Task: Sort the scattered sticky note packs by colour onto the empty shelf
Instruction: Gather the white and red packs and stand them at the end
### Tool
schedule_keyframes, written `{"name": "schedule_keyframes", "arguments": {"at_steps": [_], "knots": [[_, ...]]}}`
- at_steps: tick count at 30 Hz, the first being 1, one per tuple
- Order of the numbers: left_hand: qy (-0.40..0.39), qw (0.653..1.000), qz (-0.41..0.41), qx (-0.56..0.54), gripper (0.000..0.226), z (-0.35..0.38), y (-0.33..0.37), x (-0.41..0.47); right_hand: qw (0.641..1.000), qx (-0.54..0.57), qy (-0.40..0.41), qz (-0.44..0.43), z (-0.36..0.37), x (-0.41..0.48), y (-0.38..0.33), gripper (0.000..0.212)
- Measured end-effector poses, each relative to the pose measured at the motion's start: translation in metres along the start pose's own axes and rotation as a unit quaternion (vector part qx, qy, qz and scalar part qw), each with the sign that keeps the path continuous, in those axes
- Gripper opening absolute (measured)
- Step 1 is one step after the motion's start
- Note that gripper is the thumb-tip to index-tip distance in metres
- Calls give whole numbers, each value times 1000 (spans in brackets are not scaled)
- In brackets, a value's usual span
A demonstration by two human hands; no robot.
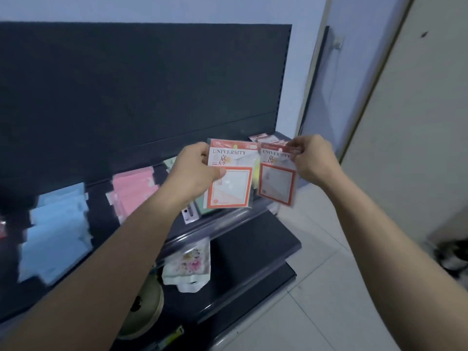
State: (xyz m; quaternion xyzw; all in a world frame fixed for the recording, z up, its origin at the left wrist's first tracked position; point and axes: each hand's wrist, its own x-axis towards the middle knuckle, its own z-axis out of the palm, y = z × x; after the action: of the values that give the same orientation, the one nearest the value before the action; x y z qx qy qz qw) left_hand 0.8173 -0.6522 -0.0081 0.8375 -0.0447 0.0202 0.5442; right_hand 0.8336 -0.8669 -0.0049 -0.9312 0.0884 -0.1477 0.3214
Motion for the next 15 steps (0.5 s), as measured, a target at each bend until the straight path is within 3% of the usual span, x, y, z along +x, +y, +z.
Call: {"name": "schedule_keyframes", "arguments": {"at_steps": [9, 15], "knots": [[-51, 999, 10, -9, 27, 67, 33, 119, 999, -8, 34, 38, -15, 112, 48, 28], [-2, 1000, -14, 8, 23, 106, 41, 177, 998, -23, 6, 55, -10, 197, 101, 33]]}}
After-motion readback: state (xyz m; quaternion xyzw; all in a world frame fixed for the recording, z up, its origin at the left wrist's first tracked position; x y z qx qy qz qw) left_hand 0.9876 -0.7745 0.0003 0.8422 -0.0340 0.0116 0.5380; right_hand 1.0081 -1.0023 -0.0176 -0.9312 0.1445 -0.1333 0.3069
